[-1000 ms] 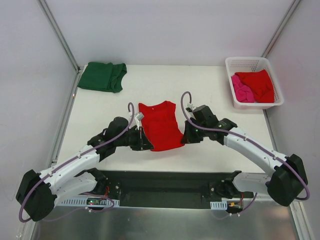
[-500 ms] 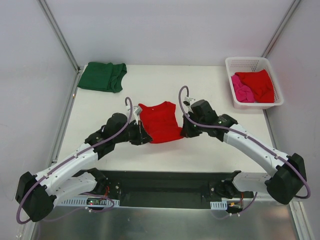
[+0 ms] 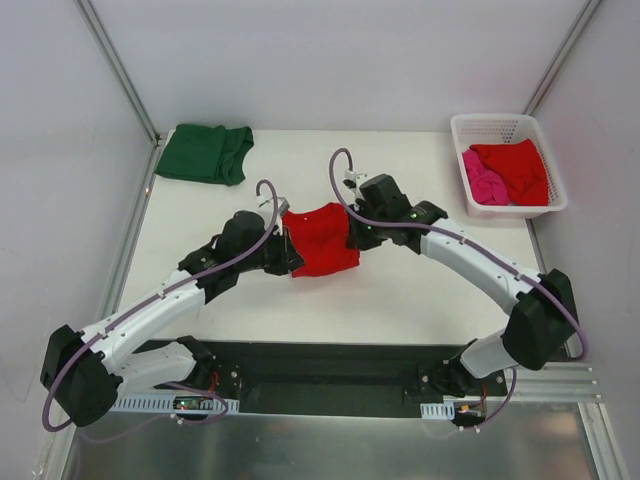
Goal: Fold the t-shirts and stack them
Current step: Fold the tshirt
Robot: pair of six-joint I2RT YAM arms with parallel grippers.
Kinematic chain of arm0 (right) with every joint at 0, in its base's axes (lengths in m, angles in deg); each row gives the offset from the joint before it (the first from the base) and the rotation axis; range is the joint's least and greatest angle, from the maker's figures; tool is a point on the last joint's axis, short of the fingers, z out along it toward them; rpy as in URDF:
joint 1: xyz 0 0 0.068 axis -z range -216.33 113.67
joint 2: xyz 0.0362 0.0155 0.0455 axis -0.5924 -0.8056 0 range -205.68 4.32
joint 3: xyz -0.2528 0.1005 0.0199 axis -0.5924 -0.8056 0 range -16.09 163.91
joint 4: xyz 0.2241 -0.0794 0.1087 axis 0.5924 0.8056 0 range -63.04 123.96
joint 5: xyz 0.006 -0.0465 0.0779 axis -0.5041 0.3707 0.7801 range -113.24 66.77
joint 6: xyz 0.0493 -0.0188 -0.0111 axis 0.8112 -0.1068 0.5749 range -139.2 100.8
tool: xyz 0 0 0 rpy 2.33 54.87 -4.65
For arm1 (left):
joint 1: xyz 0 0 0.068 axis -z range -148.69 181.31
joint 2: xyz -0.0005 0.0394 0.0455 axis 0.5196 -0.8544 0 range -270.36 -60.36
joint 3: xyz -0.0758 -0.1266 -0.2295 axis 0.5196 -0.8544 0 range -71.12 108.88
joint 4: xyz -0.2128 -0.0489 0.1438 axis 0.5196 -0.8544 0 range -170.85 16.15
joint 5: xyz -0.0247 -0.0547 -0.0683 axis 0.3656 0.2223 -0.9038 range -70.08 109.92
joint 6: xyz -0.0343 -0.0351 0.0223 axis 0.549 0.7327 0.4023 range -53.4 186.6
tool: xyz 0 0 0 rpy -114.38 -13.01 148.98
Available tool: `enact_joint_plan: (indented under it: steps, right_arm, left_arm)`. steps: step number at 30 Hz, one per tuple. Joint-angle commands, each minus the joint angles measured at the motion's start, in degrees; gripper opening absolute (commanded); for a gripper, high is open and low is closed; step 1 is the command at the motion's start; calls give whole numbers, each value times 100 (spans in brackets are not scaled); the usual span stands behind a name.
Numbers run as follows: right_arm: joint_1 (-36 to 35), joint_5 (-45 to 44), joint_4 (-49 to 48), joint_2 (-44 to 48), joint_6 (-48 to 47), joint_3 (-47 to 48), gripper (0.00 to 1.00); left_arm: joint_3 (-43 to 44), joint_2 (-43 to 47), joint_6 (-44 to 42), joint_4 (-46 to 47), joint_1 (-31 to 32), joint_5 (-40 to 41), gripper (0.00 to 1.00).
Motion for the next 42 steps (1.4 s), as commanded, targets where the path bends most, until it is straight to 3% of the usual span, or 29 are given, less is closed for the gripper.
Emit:
enact_joint_plan:
  steps: [1,13,26,42]
  right_arm:
    - [80,146,-342,-429,-154,587,1]
    - [730,700,-781,-1563,-128,1184,1]
    - [1328,1280,-1124,-2460,250,1782,1]
    - [1627,1701,-992,-3365,180,2951,1]
  left_arm:
    - [439,-212,-315,97,-81,363,0]
    - [360,-898,-341,783,-1426,171,0]
    - [1228,-3111,-192,1784,-1883,-734,0]
    - [2197,-3737,-333,1803,-2243,-1077,0]
